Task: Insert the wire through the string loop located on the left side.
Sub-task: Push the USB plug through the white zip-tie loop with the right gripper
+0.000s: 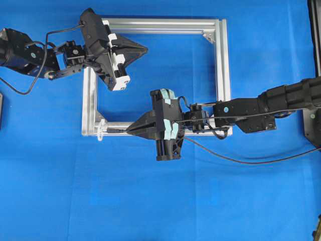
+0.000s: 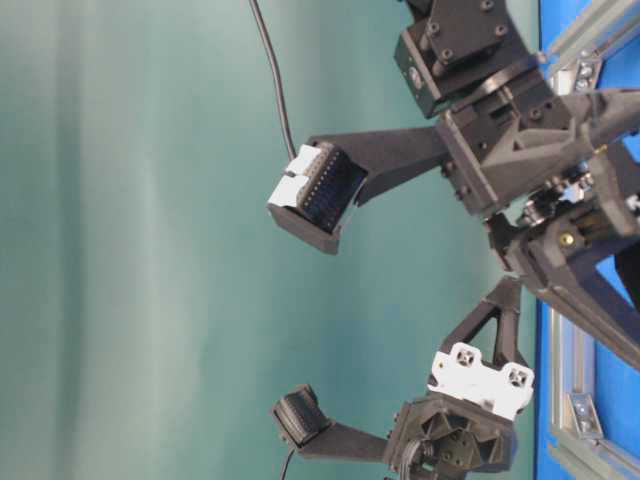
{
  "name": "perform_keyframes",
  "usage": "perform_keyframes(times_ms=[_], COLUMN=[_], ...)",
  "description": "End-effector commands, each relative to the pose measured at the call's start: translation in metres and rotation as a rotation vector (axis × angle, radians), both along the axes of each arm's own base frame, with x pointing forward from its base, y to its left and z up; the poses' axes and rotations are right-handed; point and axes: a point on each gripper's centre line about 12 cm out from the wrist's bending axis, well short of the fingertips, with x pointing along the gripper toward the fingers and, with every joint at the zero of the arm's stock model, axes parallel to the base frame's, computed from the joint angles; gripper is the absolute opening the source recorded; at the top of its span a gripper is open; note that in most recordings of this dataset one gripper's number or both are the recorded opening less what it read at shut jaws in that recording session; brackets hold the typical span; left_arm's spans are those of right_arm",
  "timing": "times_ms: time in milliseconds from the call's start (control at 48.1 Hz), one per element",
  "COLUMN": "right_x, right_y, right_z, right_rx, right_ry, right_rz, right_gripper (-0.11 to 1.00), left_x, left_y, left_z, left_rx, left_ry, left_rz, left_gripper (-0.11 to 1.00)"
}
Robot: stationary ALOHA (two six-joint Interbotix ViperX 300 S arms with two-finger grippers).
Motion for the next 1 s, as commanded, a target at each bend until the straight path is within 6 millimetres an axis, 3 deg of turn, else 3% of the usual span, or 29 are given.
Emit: perform_keyframes(times_ms=[0, 208, 707, 977], right_x=[0.005, 0.009, 0.052, 0.061], right_y=[0.0, 0.0, -0.007, -0.006], right_z=[0.012, 0.013, 0.005, 0.006], right_rx=[0.004, 0.004, 0.003, 0.001], right_ry=[-0.035, -0.041, -0.063, -0.063], right_rz=[0.0, -0.002, -0.021, -0.019], right_gripper=[-0.01, -0.01, -0.01, -0.01], left_x=[0.002, 0.002, 0.001, 0.002], left_y=[0.0, 0.001, 0.0, 0.0], left_z=[0.017, 0.018, 0.017, 0.017], left_rx=[0.014, 0.015, 0.011, 0.012], left_ry=[-0.049, -0.052, -0.051, -0.051], left_rz=[-0.002, -0.001, 0.0, -0.003], left_gripper=[0.0, 0.0, 0.0, 0.0])
